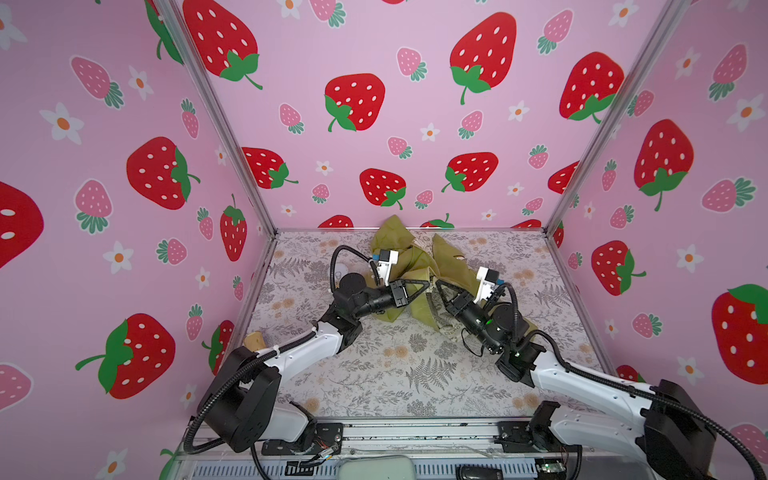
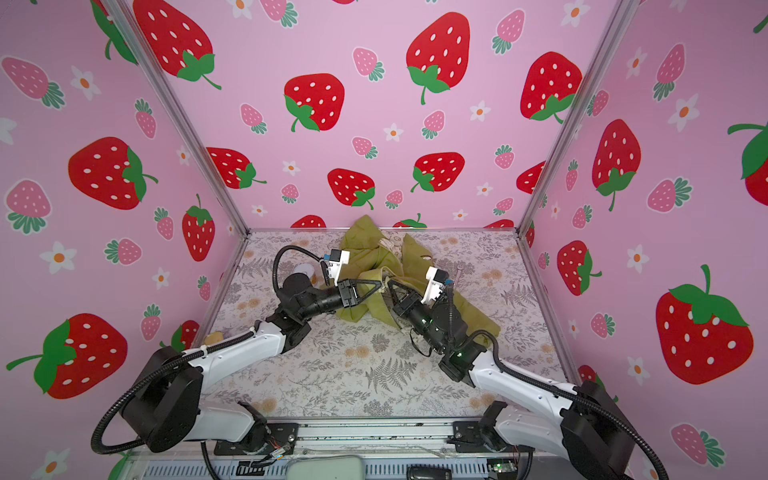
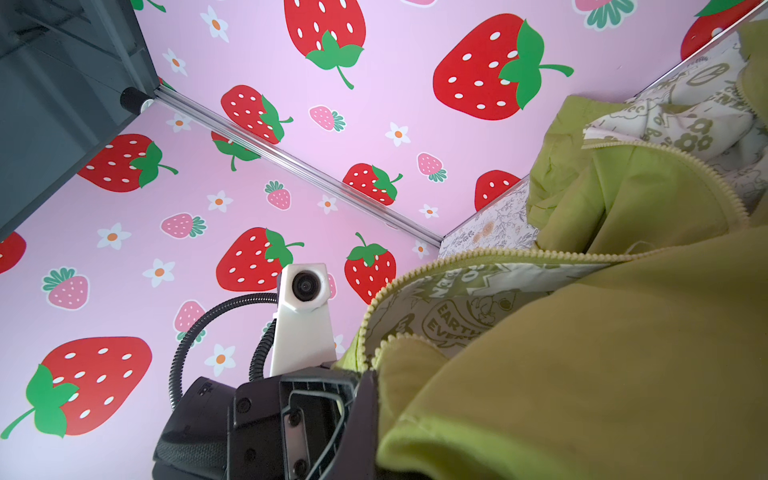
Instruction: Zip up the jacket
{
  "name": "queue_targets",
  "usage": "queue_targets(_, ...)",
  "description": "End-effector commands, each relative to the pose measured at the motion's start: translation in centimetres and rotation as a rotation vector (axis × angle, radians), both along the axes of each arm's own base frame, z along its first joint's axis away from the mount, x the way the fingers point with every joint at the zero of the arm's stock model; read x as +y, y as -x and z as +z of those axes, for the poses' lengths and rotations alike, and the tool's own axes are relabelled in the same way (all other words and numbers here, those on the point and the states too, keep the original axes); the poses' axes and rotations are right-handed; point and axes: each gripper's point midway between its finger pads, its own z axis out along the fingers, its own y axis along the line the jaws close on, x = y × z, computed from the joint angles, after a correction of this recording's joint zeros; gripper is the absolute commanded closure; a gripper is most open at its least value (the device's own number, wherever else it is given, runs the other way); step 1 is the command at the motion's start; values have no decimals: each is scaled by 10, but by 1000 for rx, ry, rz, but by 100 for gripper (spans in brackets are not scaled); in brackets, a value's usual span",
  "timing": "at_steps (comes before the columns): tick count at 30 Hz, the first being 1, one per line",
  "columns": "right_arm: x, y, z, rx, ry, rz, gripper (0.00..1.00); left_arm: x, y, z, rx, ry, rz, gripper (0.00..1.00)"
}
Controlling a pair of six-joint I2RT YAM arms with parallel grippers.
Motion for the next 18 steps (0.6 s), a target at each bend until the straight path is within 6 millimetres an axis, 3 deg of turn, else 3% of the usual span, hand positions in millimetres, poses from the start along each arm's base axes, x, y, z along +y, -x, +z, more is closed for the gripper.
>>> queue_targets(1, 6, 12, 11, -29, -4, 51, 100, -1, 5, 17, -65, 29, -13, 100)
queue_targets(18, 3, 19, -7, -24, 59, 66, 100, -3, 3, 20, -65, 28, -19, 100)
